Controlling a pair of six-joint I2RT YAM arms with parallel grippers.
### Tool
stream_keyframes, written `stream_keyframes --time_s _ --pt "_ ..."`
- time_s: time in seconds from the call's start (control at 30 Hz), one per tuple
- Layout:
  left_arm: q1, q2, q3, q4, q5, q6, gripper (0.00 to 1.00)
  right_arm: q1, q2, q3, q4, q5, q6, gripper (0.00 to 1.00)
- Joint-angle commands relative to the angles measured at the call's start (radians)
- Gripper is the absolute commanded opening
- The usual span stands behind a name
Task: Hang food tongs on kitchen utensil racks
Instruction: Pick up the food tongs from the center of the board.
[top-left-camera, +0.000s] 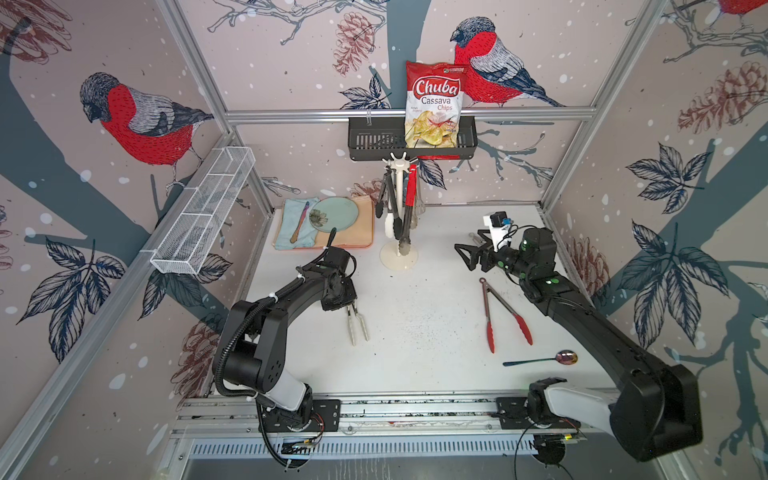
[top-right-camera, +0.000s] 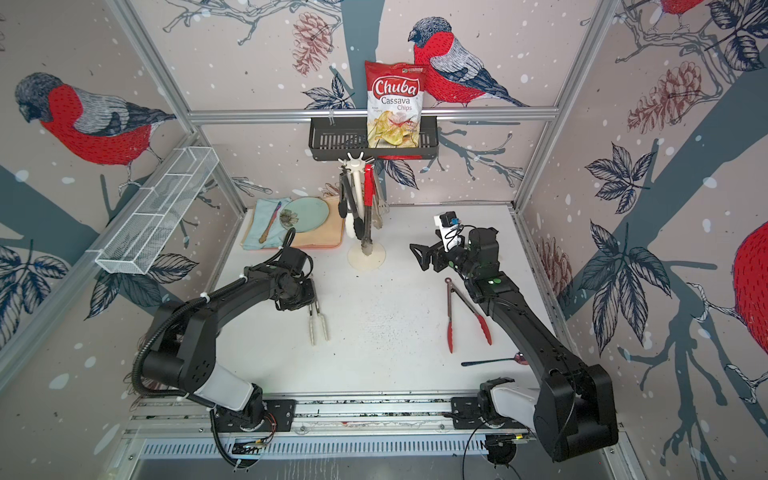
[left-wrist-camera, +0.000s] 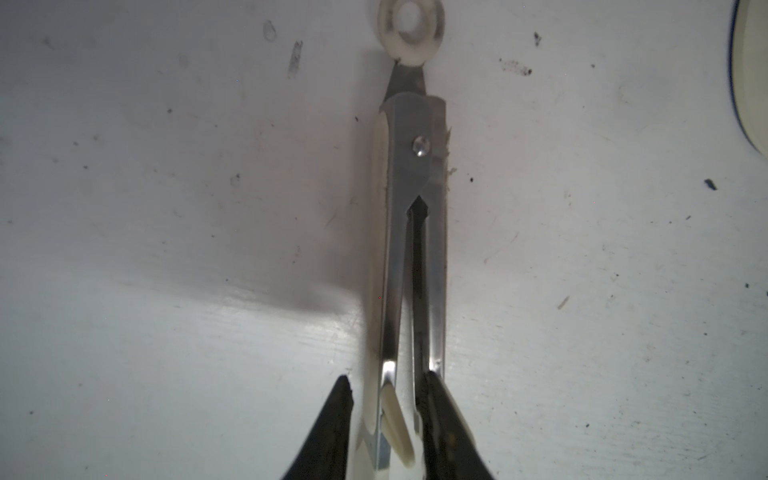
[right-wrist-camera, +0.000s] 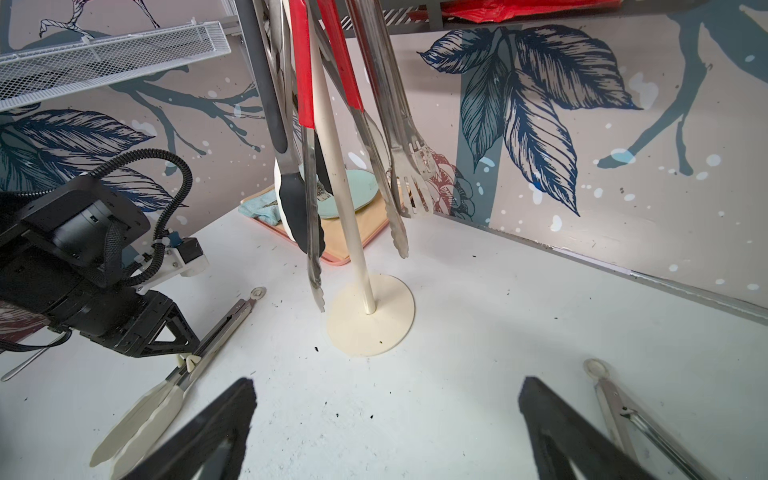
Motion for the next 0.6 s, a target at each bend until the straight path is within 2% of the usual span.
stream_keyframes --time_s 0.0,0.1,0.23,0.5,0.57 --pt "-0.001 0.019 0.011 -0.025 -0.018 0.019 0.25 0.0 -0.004 -0.002 0.012 0.005 -0.016 1.0" --pt "0.0 0.023 0.002 -0.015 -0.006 0.024 0.2 0.002 -0.006 0.0 0.011 0.009 -0.018 1.0" --pt "0.0 0.023 -0.006 -0.015 -0.005 0.031 0.18 0.001 -0.005 0.005 0.009 0.012 -0.021 1.0" --pt "0.0 0.012 0.002 -0.025 -0.001 0.051 0.0 0.001 -0.004 0.007 0.007 0.015 -0.023 1.0" --pt "-0.001 0.013 0.0 -0.028 0.001 0.057 0.0 0.0 -0.004 0.007 0.007 0.015 -0.026 1.0"
